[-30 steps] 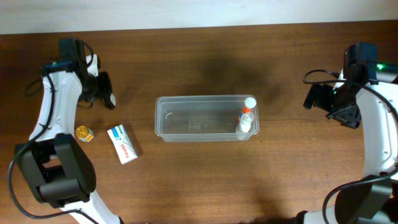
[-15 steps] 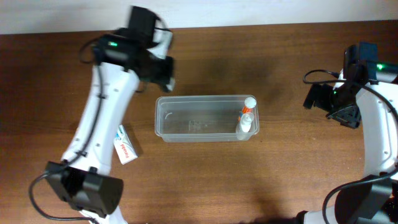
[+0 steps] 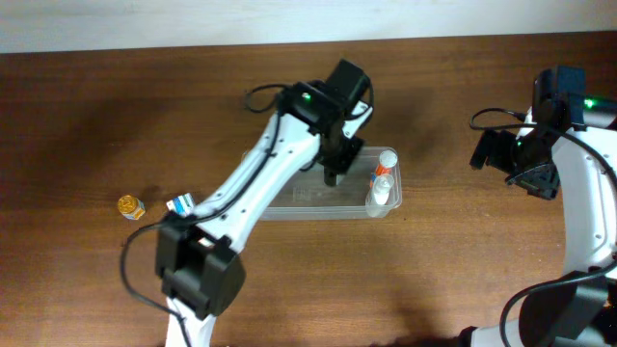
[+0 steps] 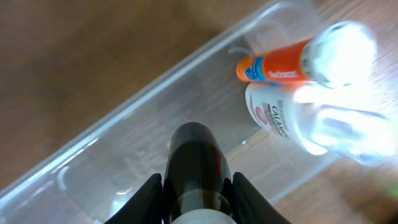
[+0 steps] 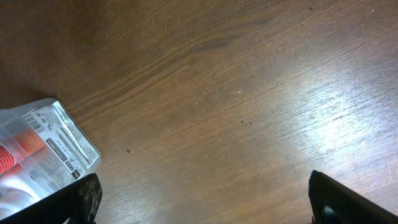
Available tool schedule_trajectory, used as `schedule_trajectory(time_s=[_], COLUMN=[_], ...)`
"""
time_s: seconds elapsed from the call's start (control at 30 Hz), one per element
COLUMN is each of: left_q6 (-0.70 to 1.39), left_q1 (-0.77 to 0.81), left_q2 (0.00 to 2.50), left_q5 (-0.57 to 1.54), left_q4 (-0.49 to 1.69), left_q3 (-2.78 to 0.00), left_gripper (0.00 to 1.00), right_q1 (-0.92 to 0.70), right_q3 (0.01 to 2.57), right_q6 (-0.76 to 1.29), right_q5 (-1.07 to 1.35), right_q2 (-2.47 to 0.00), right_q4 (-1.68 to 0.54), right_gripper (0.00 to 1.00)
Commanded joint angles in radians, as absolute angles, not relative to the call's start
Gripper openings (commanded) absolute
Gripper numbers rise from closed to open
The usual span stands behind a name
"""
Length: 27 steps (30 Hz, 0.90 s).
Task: Pack container
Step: 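Carry the brown bottle into the container and release it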
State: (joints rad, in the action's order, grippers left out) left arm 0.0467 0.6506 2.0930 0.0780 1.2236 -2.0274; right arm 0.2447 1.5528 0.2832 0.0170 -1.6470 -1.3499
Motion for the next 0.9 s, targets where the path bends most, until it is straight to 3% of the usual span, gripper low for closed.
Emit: schedule_trajectory(time_s=[0.0, 0.87], left_q6=[0.045, 0.079], left_q1=[0.67, 0.704], left_q2=[2.15, 2.238], left_q5=[0.089, 0.089], left_q4=[1.22, 1.035], left_q3=[-2.044, -2.043], left_gripper=[0.06, 0.06], right_q1=[0.248, 0.248], right_q3=[1.547, 1.547], right_q6=[0.269, 0.269], right_q5=[0.018, 0.019], right_q2=[-1.646, -1.646], right_q4=[-1.351, -1.351], right_gripper=[0.98, 0.98])
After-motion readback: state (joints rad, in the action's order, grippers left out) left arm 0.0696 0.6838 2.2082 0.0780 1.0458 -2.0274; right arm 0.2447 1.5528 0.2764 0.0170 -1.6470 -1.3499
